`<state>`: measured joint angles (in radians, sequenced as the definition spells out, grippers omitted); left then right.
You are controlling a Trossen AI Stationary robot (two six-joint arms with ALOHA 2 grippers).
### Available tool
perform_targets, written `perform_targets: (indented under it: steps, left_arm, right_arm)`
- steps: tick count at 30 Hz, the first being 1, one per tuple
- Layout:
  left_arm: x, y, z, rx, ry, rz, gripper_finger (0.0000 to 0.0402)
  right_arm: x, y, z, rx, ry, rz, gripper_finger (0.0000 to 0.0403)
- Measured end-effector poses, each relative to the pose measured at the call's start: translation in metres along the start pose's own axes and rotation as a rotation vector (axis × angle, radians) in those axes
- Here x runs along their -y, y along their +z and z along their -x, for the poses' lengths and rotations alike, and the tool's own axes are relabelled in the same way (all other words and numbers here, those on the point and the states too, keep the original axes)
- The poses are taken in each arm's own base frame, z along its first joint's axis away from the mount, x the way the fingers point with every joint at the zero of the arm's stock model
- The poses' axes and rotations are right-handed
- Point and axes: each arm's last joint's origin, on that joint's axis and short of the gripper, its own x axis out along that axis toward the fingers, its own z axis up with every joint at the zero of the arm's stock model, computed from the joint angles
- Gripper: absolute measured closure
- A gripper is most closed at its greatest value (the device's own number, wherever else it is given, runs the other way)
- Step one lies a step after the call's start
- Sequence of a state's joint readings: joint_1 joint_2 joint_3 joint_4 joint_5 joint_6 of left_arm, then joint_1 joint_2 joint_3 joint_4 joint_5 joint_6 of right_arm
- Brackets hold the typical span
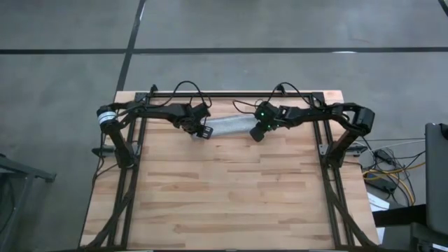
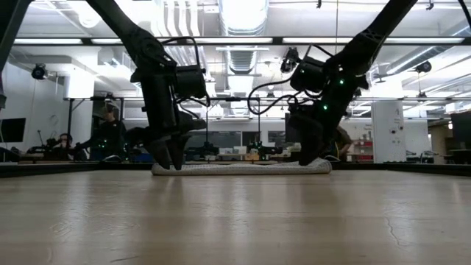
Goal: Fold microfiber towels
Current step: Fold the gray on the table
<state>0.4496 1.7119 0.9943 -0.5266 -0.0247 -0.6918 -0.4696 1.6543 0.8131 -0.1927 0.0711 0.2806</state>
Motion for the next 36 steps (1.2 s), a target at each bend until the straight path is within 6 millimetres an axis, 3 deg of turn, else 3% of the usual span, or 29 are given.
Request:
perform_targets:
  steps: [21, 36]
  left_arm:
    - [0.003, -0.002, 0.000, -0.027, -0.032, -0.021, 0.0252]
    - [0.020, -0.021, 0.001, -0.049, -0.031, -0.128, 0.0252]
  right_arm:
    - [0.010, -0.022, -0.008, -0.041, 0.044, -0.075, 0.0335]
    - [-0.006, -0.026, -0.007, -0.067, 0.064, -0.076, 0.0335]
